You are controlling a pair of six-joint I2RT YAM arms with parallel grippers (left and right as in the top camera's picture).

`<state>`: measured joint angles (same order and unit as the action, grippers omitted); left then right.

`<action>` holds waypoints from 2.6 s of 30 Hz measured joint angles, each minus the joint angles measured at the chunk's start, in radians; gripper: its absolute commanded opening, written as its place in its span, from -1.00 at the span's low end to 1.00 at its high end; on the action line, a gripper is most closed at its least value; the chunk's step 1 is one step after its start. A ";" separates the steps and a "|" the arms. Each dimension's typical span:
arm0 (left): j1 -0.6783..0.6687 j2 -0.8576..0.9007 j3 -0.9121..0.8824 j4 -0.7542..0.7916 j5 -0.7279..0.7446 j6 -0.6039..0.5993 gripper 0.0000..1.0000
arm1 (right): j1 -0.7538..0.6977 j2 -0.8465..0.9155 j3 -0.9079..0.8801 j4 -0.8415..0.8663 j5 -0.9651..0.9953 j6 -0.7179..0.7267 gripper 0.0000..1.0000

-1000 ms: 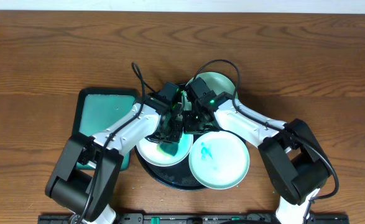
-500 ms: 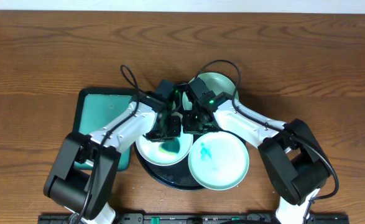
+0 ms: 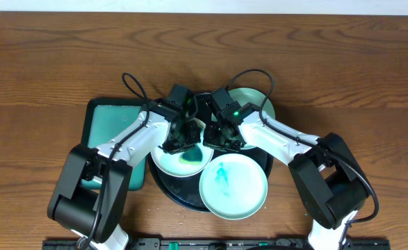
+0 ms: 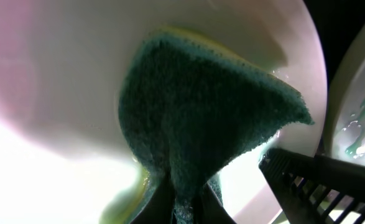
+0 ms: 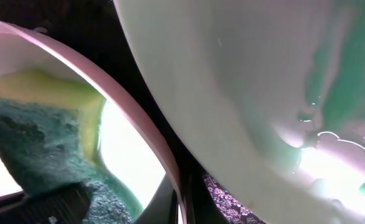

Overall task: Clean dirty plates on tray and stack at the side
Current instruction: 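Return the sponge to the basin with the left gripper and release, then lift the white plate off the tray with the right gripper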

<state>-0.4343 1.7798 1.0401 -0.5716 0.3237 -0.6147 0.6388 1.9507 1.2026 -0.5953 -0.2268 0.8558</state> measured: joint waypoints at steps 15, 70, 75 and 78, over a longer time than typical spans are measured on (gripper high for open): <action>0.005 -0.423 -0.003 -0.181 -0.386 -0.040 -0.86 | 0.000 0.000 0.001 -0.003 0.001 0.007 -0.97; 0.417 -0.652 -0.003 -0.425 -0.347 0.167 0.59 | 0.000 -0.013 -0.006 0.001 -0.025 -0.138 -0.97; 0.417 -0.693 -0.003 -0.458 -0.321 0.167 0.60 | -0.001 -0.102 -0.023 -0.041 -0.075 -0.196 -0.97; 0.417 -0.692 -0.003 -0.466 -0.316 0.167 0.60 | -0.007 -0.177 -0.023 -0.055 -0.091 -0.214 -0.97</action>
<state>-0.0170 1.0874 1.0374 -1.0374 0.0078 -0.4477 0.6315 1.7733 1.1797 -0.6498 -0.3176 0.6415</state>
